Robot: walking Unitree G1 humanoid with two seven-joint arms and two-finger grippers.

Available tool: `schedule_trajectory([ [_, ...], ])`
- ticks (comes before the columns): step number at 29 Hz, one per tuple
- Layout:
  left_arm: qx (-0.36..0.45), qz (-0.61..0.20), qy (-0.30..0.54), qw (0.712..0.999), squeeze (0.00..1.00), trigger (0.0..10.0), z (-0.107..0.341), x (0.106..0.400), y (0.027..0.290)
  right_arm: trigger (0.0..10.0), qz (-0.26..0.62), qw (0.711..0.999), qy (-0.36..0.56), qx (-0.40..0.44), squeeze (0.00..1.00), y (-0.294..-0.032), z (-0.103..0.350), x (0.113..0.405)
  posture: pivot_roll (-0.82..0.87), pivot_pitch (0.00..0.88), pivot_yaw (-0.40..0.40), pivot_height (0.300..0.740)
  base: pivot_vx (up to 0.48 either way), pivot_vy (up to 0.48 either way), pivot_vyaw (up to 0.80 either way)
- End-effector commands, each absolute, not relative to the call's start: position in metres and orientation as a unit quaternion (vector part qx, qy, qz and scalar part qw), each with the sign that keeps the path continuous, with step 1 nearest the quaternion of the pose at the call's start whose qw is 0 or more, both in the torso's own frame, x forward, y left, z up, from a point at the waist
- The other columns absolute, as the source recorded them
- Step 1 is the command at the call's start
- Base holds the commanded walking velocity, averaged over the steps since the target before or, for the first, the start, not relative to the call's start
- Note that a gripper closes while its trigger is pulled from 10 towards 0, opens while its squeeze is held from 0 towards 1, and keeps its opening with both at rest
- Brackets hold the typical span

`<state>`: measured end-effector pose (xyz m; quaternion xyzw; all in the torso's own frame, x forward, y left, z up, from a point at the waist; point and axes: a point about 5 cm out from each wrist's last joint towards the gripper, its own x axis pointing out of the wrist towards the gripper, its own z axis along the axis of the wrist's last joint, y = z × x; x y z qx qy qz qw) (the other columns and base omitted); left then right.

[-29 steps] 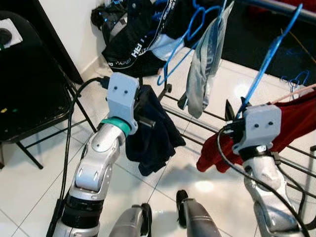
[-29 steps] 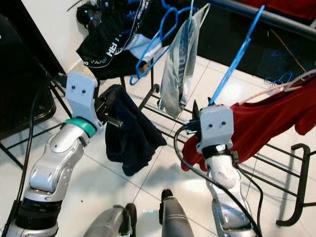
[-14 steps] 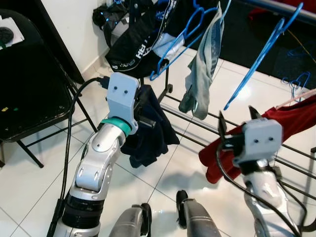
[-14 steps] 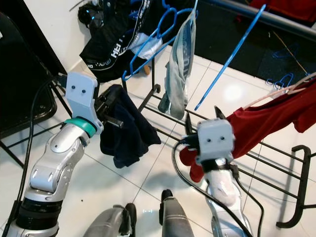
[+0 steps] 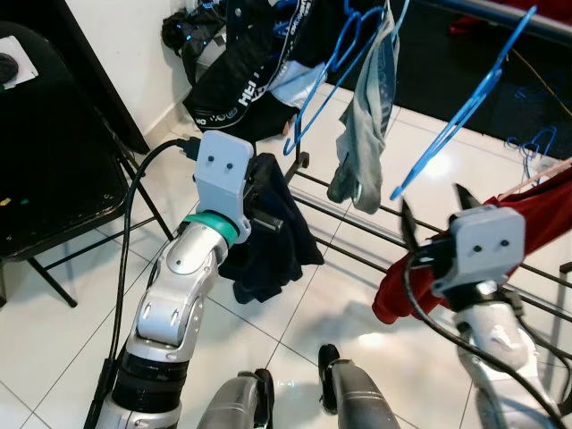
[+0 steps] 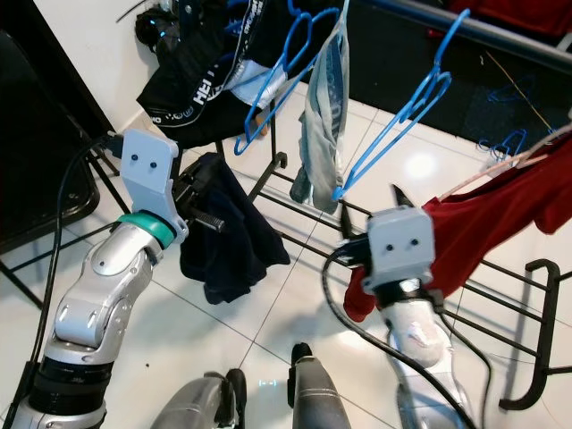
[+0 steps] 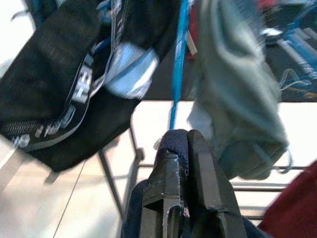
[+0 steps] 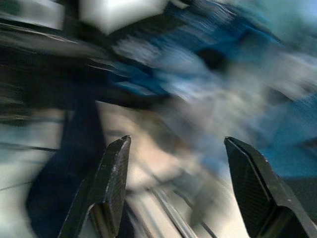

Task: Hang hanger

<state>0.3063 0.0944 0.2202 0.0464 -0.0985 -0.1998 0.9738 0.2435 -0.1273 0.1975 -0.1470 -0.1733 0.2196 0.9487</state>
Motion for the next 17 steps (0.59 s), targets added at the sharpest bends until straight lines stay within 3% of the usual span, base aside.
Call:
schedule_trajectory([
  [1,0.036,-0.186,-0.126,0.974,0.0,10.0,0.24,0.306,0.106,10.0,0.343,0.917,-0.153,-0.13,0.0,-0.1,0.195,0.239,-0.09,0.159,0.035,0.74,0.0,0.0,0.0],
  [2,0.036,-0.186,-0.126,0.974,0.0,10.0,0.24,0.306,0.106,10.0,0.343,0.917,-0.153,-0.13,0.0,-0.1,0.195,0.239,-0.09,0.159,0.035,0.74,0.0,0.0,0.0],
  [3,0.026,-0.168,-0.14,0.975,0.0,10.0,0.252,0.306,0.115,10.0,0.403,0.893,-0.151,-0.135,0.0,-0.086,0.198,0.237,-0.07,0.156,0.024,0.74,0.0,0.0,0.0],
  [4,0.026,-0.168,-0.14,0.975,0.0,10.0,0.252,0.306,0.115,10.0,0.403,0.893,-0.151,-0.135,0.0,-0.086,0.198,0.237,-0.07,0.156,0.024,0.74,0.0,0.0,0.0],
  [5,0.009,-0.155,-0.154,0.976,0.0,10.0,0.264,0.305,0.122,10.0,0.445,0.872,-0.145,-0.145,0.0,-0.077,0.196,0.234,-0.07,0.155,0.023,0.74,0.0,0.0,0.0],
  [8,-0.022,-0.151,-0.168,0.974,0.0,10.0,0.276,0.304,0.123,10.0,0.471,0.858,-0.132,-0.159,0.0,-0.069,0.187,0.231,-0.08,0.153,0.027,0.74,0.0,0.0,0.0],
  [17,-0.066,-0.185,-0.195,0.961,0.0,10.0,0.297,0.3,0.108,10.0,0.431,0.879,-0.115,-0.166,0.0,-0.066,0.165,0.24,-0.08,0.149,0.042,0.74,0.0,0.0,0.0],
])
